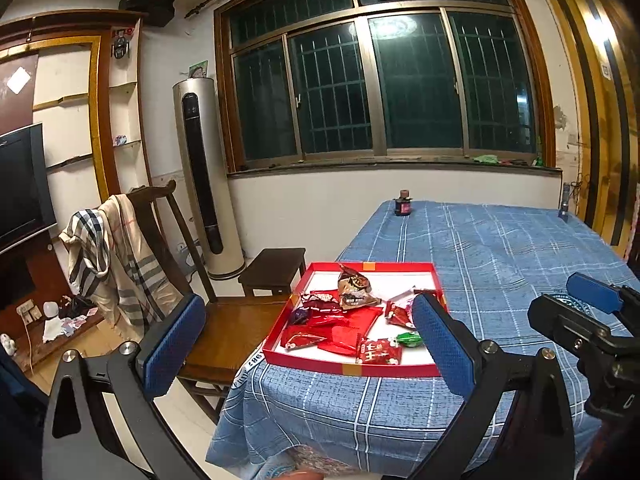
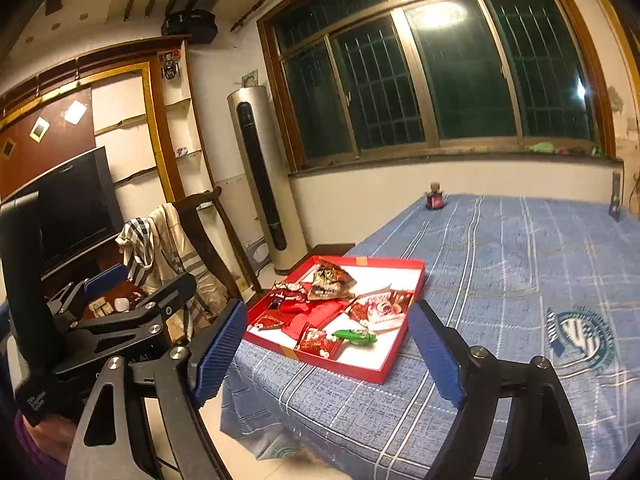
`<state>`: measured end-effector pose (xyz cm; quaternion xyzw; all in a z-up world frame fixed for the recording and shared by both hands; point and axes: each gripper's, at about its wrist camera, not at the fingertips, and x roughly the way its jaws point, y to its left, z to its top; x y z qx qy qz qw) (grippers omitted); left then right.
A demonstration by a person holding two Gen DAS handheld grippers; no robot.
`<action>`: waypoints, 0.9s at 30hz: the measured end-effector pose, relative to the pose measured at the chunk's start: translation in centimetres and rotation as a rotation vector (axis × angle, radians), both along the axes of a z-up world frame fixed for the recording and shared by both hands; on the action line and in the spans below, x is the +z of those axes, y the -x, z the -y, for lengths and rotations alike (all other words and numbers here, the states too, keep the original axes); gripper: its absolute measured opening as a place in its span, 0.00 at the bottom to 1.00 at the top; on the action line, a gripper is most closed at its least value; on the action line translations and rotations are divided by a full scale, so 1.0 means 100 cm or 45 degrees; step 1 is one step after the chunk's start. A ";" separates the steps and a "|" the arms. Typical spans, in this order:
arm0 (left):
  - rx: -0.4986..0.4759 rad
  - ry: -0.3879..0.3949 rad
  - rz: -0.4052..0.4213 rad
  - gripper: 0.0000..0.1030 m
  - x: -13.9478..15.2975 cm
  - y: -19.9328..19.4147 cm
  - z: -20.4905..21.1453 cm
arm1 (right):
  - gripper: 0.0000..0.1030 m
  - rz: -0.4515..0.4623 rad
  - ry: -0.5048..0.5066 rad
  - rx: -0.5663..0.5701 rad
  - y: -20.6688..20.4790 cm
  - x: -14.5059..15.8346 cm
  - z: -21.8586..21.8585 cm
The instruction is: Organize snacks
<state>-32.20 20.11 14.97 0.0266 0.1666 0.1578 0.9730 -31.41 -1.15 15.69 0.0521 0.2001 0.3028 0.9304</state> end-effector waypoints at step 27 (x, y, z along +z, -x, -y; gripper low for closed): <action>-0.020 0.086 -0.042 1.00 -0.010 0.013 -0.011 | 0.99 0.102 0.046 -0.208 0.039 -0.011 0.006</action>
